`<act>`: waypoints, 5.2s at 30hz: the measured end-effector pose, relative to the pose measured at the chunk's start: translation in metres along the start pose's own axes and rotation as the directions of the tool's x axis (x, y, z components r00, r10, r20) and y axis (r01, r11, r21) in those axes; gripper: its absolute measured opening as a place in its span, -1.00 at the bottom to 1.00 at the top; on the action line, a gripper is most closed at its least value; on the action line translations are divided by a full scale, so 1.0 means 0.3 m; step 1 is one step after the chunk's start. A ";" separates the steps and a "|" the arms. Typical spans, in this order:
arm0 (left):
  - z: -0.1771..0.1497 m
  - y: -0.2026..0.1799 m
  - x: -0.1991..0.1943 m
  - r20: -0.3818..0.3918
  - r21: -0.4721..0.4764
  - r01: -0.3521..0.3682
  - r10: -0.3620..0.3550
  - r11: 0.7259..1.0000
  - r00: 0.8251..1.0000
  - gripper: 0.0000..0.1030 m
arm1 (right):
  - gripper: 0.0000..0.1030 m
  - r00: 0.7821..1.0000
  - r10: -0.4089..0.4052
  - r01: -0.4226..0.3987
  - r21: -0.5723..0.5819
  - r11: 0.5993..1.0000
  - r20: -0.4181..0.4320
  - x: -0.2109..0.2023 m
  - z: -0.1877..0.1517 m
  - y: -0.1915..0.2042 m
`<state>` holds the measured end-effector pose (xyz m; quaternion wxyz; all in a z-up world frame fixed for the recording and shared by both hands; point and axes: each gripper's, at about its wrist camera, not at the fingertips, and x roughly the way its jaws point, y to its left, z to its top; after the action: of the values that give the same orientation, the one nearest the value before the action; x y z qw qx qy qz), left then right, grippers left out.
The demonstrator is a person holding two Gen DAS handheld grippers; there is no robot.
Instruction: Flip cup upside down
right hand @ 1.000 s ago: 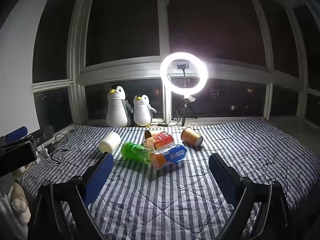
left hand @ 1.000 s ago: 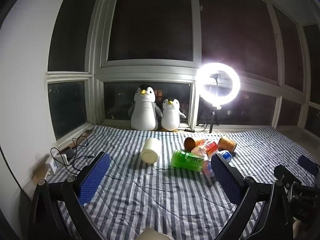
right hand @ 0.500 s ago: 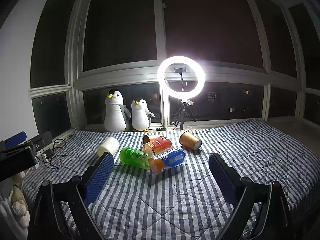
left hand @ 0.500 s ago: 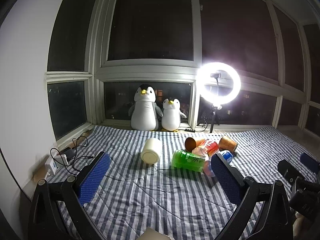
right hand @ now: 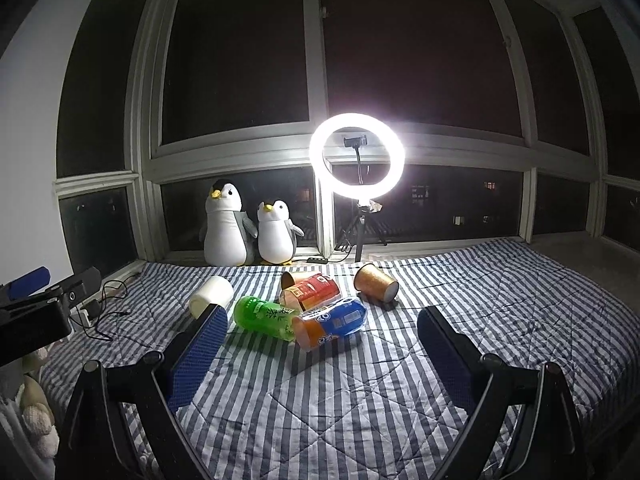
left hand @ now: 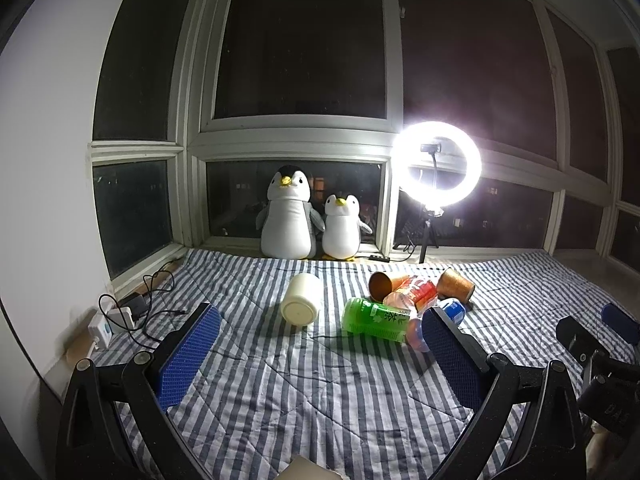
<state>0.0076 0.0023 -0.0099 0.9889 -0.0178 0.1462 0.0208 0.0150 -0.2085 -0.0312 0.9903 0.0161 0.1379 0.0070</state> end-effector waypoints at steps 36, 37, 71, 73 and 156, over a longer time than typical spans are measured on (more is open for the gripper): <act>0.007 -0.098 0.134 -0.033 0.036 0.044 -0.042 0.998 0.999 0.99 | 0.82 0.998 -0.050 0.051 0.032 0.998 -0.037 0.057 -0.018 -0.072; 0.007 -0.103 0.142 -0.034 0.037 0.045 -0.044 0.998 0.998 0.99 | 0.82 0.998 -0.053 0.055 0.033 0.998 -0.037 0.059 -0.018 -0.075; 0.051 -0.537 0.969 -0.541 0.230 0.442 -0.264 0.867 0.798 0.99 | 0.82 0.976 -0.156 0.173 0.108 0.979 -0.150 0.169 -0.120 -0.306; 0.057 -0.594 1.064 -0.572 0.252 0.437 -0.231 0.863 0.787 0.99 | 0.82 0.973 -0.165 0.183 0.110 0.977 -0.159 0.172 -0.127 -0.322; -0.262 -0.302 1.002 -0.739 -0.289 0.318 -0.422 0.903 0.526 0.88 | 0.83 0.931 0.040 0.049 0.233 0.971 -0.364 0.270 -0.234 -0.308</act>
<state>0.2766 -0.0807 -0.1695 0.8010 -0.1142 0.5558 -0.1909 0.0746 -0.2974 -0.1241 0.9381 0.1326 0.3199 -0.0089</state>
